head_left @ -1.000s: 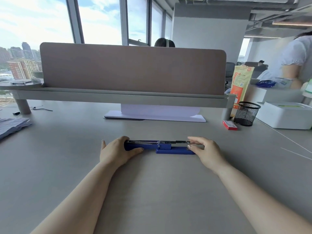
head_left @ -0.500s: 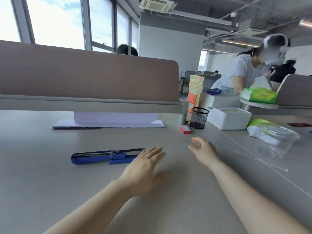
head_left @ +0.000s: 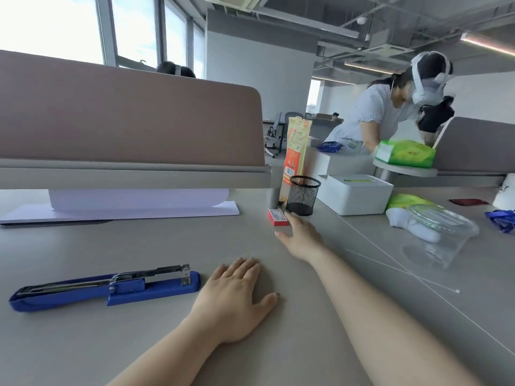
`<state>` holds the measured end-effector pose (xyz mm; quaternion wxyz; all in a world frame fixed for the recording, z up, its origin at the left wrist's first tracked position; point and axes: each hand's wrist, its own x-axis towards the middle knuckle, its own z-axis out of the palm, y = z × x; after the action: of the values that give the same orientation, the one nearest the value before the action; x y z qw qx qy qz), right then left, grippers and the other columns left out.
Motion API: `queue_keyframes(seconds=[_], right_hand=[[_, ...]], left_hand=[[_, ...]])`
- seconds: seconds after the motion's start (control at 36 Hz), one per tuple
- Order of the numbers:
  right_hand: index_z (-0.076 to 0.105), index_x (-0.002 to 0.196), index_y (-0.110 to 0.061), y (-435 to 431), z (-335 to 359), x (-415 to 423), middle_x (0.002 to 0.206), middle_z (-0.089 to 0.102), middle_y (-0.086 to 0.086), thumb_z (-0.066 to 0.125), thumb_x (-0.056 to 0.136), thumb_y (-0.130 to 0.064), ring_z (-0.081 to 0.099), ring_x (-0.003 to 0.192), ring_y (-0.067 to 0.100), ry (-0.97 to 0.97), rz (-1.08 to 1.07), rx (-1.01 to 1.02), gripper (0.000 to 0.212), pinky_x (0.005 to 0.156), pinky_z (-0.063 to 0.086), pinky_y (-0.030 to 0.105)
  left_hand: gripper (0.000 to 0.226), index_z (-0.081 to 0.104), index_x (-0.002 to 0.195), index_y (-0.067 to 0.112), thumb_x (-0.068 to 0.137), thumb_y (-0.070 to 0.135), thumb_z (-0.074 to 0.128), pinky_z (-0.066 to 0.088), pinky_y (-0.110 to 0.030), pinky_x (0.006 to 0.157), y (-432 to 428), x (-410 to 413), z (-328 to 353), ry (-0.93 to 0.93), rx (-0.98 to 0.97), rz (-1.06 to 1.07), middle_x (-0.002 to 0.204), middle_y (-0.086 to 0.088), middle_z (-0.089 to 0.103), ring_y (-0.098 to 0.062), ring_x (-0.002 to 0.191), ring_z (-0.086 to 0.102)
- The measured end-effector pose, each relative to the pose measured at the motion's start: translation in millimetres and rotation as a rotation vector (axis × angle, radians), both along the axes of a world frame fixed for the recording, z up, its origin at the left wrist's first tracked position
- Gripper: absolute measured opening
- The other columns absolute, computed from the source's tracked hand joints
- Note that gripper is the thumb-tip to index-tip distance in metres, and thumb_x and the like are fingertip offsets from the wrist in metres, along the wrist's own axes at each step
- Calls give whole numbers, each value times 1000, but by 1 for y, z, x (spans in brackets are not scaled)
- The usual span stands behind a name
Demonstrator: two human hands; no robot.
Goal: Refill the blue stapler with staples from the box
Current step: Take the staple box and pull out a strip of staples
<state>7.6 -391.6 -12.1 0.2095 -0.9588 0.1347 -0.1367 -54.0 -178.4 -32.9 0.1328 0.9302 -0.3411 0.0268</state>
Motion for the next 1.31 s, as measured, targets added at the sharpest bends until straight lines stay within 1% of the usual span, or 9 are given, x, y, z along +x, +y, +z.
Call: queue_keyframes(seconds=[0.08, 0.17, 0.25, 0.33, 0.75, 0.89, 1.03, 1.17, 1.31], right_hand=[[18, 145, -25, 1, -2, 18, 158, 14, -4, 46, 88, -48, 17, 143, 24, 30, 24, 62, 67, 115, 22, 43], [16, 144, -30, 0, -10, 29, 159, 6, -9, 35, 90, -53, 7, 146, 23, 131, 25, -28, 63, 117, 12, 48], [24, 142, -34, -1, -11, 29, 157, 13, -14, 28, 91, -52, 0, 147, 21, 157, -8, -174, 53, 116, -2, 52], [30, 139, -36, 0, -7, 14, 155, 22, -14, 27, 92, -48, 1, 147, 20, 147, -6, -238, 49, 116, -5, 51], [38, 132, -39, 43, -11, -147, 151, 31, -19, 36, 93, -40, 12, 145, 19, 50, 27, -78, 39, 118, 1, 48], [53, 123, -36, 57, -12, -173, 144, 42, -20, 45, 91, -39, 16, 145, 17, -55, 29, -18, 33, 118, 4, 45], [66, 108, -28, 59, -9, -172, 128, 61, -13, 45, 92, -28, 36, 136, 20, -170, 23, -74, 26, 114, 21, 42], [54, 124, -27, 54, -13, -165, 135, 56, -6, 54, 83, -49, 44, 128, 17, -165, -67, -119, 47, 110, 27, 38], [61, 91, -22, 55, -13, -159, 94, 70, 0, 54, 80, -51, 59, 99, 26, -174, -118, -167, 32, 87, 37, 37]], left_hand=[[76, 13, 146, 25, 84, 68, 23, 0, -30, 118, 0, 1, -1, -12, -15, 11, 157, 12, 9, -5, 143, 1], [76, 15, 145, 26, 83, 68, 25, 1, -30, 118, 0, 1, 0, -10, -25, 13, 157, 13, 10, -4, 143, 2], [75, 17, 145, 26, 83, 69, 26, 1, -29, 118, 0, 2, 1, 0, -28, 13, 157, 13, 12, -4, 143, 3], [76, 18, 144, 26, 83, 69, 28, 3, -29, 117, 1, 2, 2, 10, -35, 5, 156, 13, 14, -4, 143, 5], [56, 38, 136, 22, 89, 53, 39, 27, -33, 111, 9, -21, 16, -11, -101, 41, 149, 3, 37, -22, 132, 39], [59, 32, 140, 24, 88, 52, 42, 22, -34, 114, 10, -28, 13, 10, -144, 61, 155, 4, 25, -23, 137, 32], [64, 19, 145, 26, 90, 56, 33, 4, -35, 118, 6, -25, 9, -32, -78, -23, 158, 7, 11, -12, 144, 11], [66, 13, 146, 27, 90, 58, 30, 1, -38, 118, 4, -21, 6, -23, -55, -71, 157, 9, 8, -9, 144, 5], [61, 16, 145, 26, 92, 54, 27, 0, -38, 119, 1, -22, 7, -16, -87, -108, 157, 10, 14, -8, 144, 6]])
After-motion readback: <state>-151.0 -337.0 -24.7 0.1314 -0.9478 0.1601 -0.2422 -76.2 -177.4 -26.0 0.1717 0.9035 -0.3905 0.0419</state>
